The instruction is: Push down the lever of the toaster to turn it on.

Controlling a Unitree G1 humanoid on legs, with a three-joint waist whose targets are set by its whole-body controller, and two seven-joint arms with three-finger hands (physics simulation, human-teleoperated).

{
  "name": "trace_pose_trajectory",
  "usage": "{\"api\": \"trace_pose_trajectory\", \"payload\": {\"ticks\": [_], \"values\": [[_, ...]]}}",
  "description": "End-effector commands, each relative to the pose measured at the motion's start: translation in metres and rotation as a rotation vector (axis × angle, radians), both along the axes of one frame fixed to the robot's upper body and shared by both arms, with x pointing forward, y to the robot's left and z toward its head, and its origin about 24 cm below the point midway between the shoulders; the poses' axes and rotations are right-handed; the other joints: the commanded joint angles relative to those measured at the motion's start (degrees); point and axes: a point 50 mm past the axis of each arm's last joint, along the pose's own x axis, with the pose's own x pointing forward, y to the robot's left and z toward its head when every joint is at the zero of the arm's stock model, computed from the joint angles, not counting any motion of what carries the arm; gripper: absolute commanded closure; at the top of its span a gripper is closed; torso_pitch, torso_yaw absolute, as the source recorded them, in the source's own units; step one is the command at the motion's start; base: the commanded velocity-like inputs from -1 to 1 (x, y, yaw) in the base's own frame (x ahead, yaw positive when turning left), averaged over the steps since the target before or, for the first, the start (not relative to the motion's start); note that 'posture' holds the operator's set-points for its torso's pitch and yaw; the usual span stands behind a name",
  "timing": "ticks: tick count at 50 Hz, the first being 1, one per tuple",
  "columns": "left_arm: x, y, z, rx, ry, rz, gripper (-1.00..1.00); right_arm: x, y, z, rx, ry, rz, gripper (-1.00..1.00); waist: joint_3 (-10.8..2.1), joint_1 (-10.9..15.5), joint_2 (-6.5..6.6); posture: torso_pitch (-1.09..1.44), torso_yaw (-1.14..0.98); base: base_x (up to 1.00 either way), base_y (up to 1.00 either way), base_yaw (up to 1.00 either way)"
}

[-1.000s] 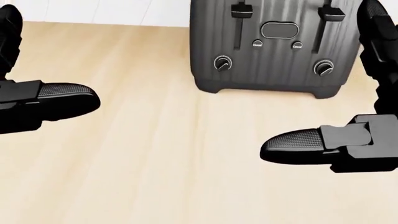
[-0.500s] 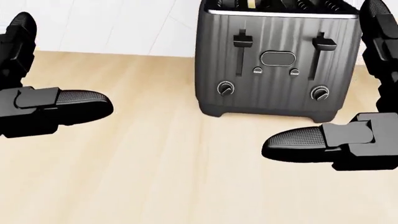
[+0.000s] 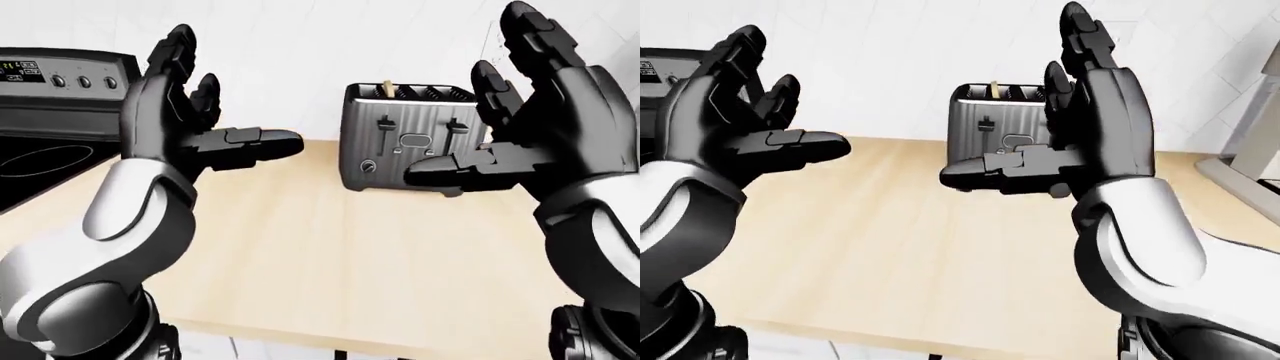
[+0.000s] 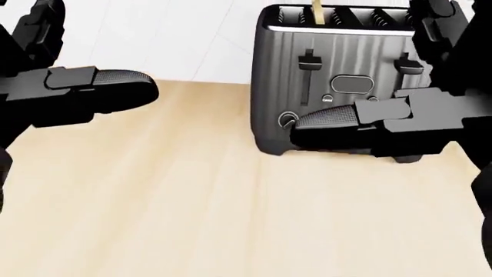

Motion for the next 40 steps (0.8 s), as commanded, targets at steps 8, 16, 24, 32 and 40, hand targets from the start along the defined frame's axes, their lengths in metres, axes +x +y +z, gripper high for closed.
{"api": "trace_pose_trajectory", "payload": {"ticks": [8, 16, 24, 32, 40], "values": [[-0.006, 0.002, 0.013, 0.004, -0.071, 0.011, -1.00, 0.028, 0.007, 0.023, -0.031, -0.042, -0.021, -1.00, -0.04, -0.15, 0.29, -0.43, 0.00, 0.00, 0.00, 0.00], [-0.007, 0.000, 0.012, 0.009, -0.072, 0.003, -1.00, 0.059, 0.022, 0.030, -0.061, -0.009, 0.024, -1.00, -0.14, -0.12, 0.79, -0.43, 0.00, 0.00, 0.00, 0.00], [-0.007, 0.002, 0.013, 0.006, -0.074, 0.005, -1.00, 0.088, 0.039, 0.028, -0.048, -0.006, 0.078, -1.00, -0.19, -0.15, 1.53, -0.43, 0.00, 0.00, 0.00, 0.00], [-0.007, 0.002, 0.013, 0.003, -0.074, 0.006, -1.00, 0.105, 0.044, 0.019, -0.049, 0.015, 0.079, -1.00, -0.37, 0.06, 1.97, -0.43, 0.00, 0.00, 0.00, 0.00], [-0.007, 0.001, 0.013, 0.003, -0.073, 0.005, -1.00, 0.115, 0.049, 0.010, -0.058, 0.038, 0.088, -1.00, -0.56, 0.06, 2.27, -0.43, 0.00, 0.00, 0.00, 0.00]]}}
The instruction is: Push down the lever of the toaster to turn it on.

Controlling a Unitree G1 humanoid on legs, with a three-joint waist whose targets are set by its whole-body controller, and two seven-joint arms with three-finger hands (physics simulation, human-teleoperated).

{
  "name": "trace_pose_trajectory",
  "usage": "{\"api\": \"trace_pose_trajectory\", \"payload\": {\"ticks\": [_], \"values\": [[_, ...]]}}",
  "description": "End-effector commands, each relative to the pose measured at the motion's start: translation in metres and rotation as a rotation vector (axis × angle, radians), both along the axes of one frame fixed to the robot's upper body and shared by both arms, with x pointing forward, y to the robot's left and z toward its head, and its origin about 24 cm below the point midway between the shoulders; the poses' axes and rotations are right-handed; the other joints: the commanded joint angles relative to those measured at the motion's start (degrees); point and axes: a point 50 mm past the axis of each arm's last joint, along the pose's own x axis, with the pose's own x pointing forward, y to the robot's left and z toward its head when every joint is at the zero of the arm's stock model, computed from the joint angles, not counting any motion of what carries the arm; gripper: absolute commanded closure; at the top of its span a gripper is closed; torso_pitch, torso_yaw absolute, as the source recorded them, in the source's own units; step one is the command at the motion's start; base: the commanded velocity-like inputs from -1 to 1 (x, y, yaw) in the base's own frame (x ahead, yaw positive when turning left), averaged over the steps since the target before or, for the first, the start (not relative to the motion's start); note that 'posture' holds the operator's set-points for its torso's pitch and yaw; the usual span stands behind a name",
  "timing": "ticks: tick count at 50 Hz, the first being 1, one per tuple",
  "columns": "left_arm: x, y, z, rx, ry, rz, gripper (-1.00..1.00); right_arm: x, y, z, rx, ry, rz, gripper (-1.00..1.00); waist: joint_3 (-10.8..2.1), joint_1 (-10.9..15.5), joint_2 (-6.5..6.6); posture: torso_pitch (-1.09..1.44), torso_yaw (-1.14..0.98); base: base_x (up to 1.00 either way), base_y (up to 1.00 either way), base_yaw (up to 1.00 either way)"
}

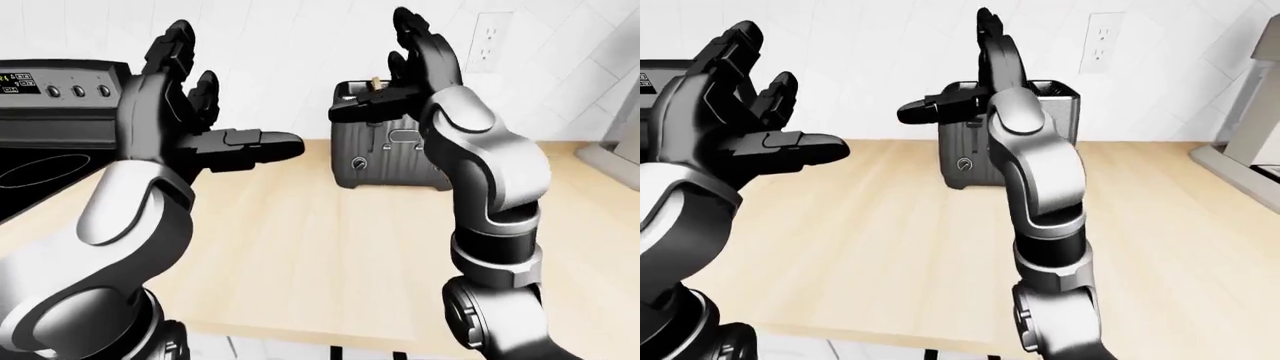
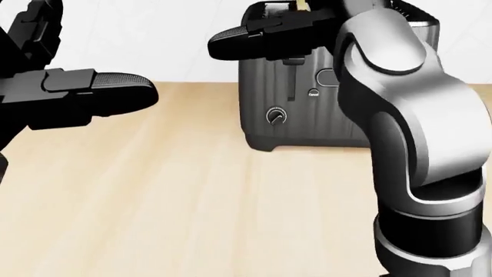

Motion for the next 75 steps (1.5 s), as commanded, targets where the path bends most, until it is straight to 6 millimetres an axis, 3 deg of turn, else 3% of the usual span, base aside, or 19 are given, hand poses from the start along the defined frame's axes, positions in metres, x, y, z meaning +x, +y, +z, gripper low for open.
{"api": "trace_pose_trajectory", "payload": {"ticks": [1, 28, 54, 68, 75], "values": [[-0.003, 0.002, 0.011, -0.015, -0.057, 0.009, -1.00, -0.004, 0.002, 0.016, 0.004, -0.087, 0.008, -1.00, -0.57, 0.00, 0.11, -0.43, 0.00, 0.00, 0.00, 0.00], [-0.001, 0.003, 0.010, -0.017, -0.057, 0.012, -1.00, -0.004, 0.016, -0.021, 0.003, -0.052, 0.086, -1.00, -0.81, 0.06, 0.31, -0.43, 0.00, 0.00, 0.00, 0.00], [-0.001, 0.001, 0.008, -0.015, -0.052, 0.009, -1.00, 0.007, 0.010, -0.030, -0.023, 0.033, 0.008, -1.00, -0.99, 0.33, 0.23, -0.43, 0.00, 0.00, 0.00, 0.00], [-0.001, 0.001, 0.008, -0.014, -0.053, 0.008, -1.00, 0.018, 0.013, -0.045, -0.002, 0.090, 0.025, -1.00, -1.06, 0.29, 0.28, -0.43, 0.00, 0.00, 0.00, 0.00], [-0.001, 0.001, 0.008, -0.014, -0.054, 0.008, -1.00, 0.024, 0.017, -0.042, -0.002, 0.090, 0.025, -1.00, -1.05, 0.28, 0.32, -0.43, 0.00, 0.00, 0.00, 0.00]]}}
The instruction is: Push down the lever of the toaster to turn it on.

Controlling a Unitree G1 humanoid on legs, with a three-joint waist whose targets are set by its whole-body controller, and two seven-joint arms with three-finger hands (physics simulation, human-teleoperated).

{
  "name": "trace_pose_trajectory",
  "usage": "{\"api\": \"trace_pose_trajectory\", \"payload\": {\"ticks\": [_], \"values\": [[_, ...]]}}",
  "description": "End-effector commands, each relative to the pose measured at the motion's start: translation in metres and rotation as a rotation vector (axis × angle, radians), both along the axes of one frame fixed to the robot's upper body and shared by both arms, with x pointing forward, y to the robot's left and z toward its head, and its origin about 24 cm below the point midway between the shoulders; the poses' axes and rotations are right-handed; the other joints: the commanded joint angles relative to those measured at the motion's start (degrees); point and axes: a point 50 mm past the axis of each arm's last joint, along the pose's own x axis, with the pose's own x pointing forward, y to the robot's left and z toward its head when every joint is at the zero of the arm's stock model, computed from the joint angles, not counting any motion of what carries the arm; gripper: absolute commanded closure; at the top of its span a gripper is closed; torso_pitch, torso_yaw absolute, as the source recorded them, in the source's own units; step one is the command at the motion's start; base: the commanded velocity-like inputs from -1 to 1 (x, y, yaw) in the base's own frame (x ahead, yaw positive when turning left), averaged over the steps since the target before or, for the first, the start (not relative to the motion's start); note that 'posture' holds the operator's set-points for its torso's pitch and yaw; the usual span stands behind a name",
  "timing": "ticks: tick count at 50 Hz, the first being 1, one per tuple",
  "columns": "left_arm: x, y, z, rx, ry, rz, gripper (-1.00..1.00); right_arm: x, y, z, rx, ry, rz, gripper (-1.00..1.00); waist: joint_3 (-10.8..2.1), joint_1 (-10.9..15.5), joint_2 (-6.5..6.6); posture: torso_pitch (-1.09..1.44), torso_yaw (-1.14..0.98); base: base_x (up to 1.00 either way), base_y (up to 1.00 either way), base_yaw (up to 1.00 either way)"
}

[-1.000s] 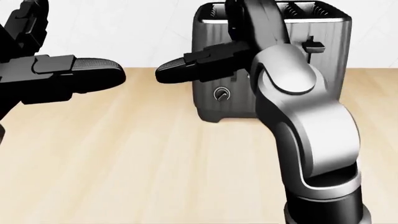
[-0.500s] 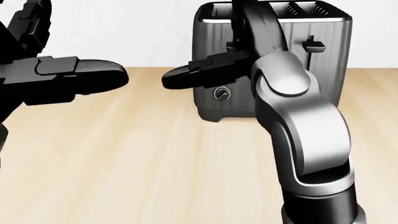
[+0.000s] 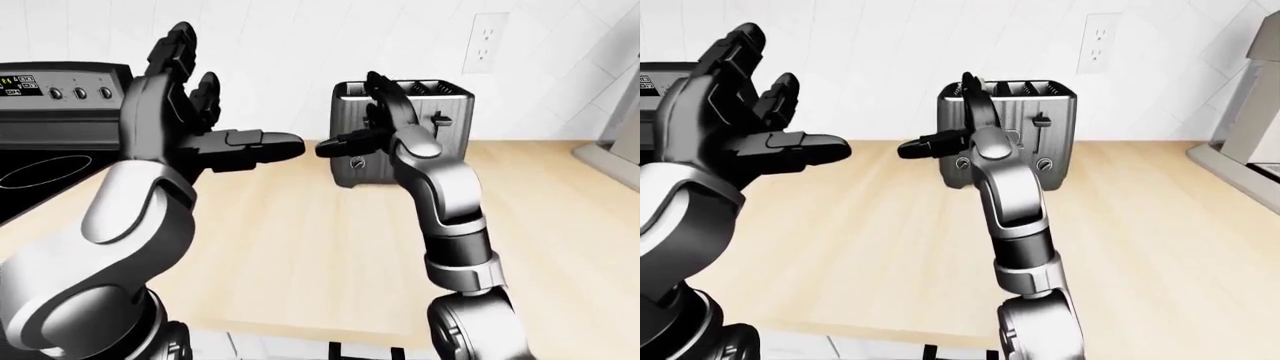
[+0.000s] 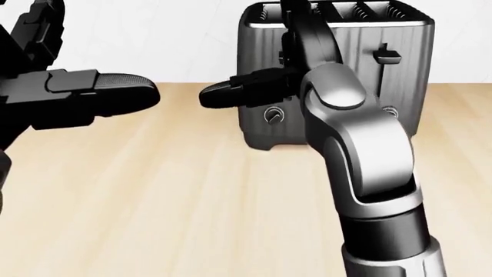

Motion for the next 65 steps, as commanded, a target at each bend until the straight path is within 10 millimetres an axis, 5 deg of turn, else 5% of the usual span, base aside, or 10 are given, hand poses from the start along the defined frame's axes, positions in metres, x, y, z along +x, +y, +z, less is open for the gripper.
{"api": "trace_pose_trajectory", "payload": {"ticks": [1, 29, 65], "values": [[-0.002, 0.001, 0.010, -0.014, -0.057, 0.007, -1.00, -0.001, 0.002, 0.022, 0.014, -0.105, 0.006, -1.00, -0.60, -0.01, 0.12, -0.43, 0.00, 0.00, 0.00, 0.00], [-0.002, 0.000, 0.009, -0.015, -0.055, 0.003, -1.00, 0.027, -0.003, 0.014, 0.023, -0.085, -0.041, -1.00, -0.67, -0.05, 0.09, -0.43, 0.00, 0.00, 0.00, 0.00], [-0.002, -0.001, 0.010, -0.014, -0.055, 0.002, -1.00, 0.033, 0.003, -0.001, 0.032, -0.044, -0.040, -1.00, -0.83, 0.12, 0.01, -0.43, 0.00, 0.00, 0.00, 0.00]]}}
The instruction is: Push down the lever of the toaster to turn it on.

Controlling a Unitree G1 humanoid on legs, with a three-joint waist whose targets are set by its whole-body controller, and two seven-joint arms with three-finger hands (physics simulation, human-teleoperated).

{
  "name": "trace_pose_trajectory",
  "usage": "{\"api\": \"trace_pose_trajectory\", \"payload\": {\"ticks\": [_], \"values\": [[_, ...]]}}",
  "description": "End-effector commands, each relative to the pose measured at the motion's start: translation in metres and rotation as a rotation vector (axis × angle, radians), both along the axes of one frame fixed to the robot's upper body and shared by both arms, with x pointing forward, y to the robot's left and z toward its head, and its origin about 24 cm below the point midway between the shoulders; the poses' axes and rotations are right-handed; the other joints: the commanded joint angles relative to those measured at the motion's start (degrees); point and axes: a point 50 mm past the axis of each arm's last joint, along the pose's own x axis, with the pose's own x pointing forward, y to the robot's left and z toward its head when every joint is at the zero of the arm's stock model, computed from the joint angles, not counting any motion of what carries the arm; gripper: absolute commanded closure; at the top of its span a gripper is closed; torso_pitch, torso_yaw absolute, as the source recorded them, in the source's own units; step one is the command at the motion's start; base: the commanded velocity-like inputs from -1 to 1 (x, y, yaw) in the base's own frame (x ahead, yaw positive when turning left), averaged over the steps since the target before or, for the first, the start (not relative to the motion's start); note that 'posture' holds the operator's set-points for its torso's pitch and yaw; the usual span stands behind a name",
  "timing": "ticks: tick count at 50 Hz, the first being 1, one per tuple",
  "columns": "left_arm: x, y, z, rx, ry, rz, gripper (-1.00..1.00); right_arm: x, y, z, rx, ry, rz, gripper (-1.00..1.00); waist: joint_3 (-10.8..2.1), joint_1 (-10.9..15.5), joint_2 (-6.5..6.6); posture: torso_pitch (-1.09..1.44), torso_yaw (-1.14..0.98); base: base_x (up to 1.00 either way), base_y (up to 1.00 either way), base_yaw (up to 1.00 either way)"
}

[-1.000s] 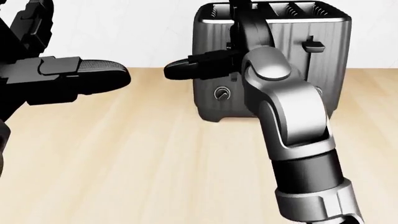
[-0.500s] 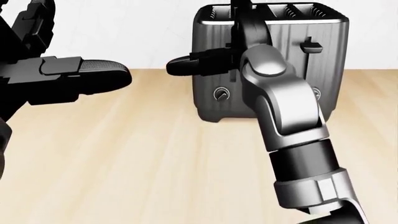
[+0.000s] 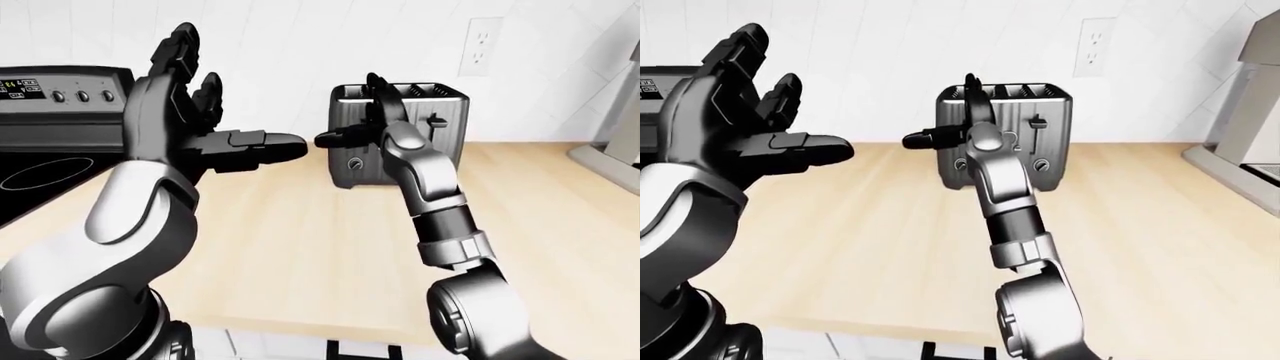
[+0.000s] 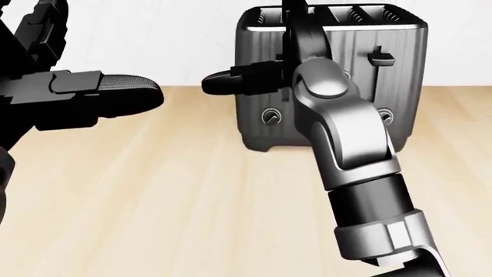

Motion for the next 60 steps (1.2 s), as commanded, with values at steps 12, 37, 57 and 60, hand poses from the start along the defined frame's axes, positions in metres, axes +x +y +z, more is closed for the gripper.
{"api": "trace_pose_trajectory", "payload": {"ticks": [12, 37, 57, 60], "values": [[-0.002, 0.002, 0.011, -0.015, -0.057, 0.008, -1.00, 0.000, 0.004, -0.001, 0.000, -0.019, 0.011, -1.00, -0.44, -0.03, 0.15, -0.43, 0.00, 0.00, 0.00, 0.00], [-0.002, 0.002, 0.011, -0.019, -0.057, 0.010, -1.00, 0.001, 0.004, -0.029, -0.015, 0.035, -0.001, -1.00, -0.46, -0.01, 0.13, -0.43, 0.00, 0.00, 0.00, 0.00], [-0.003, 0.002, 0.011, -0.017, -0.057, 0.009, -1.00, 0.002, 0.005, -0.047, -0.013, 0.060, -0.004, -1.00, -0.43, 0.24, 0.10, -0.43, 0.00, 0.00, 0.00, 0.00], [-0.002, 0.002, 0.011, -0.017, -0.058, 0.008, -1.00, 0.003, 0.004, -0.052, -0.012, 0.066, -0.006, -1.00, -0.46, 0.24, 0.13, -0.43, 0.00, 0.00, 0.00, 0.00]]}}
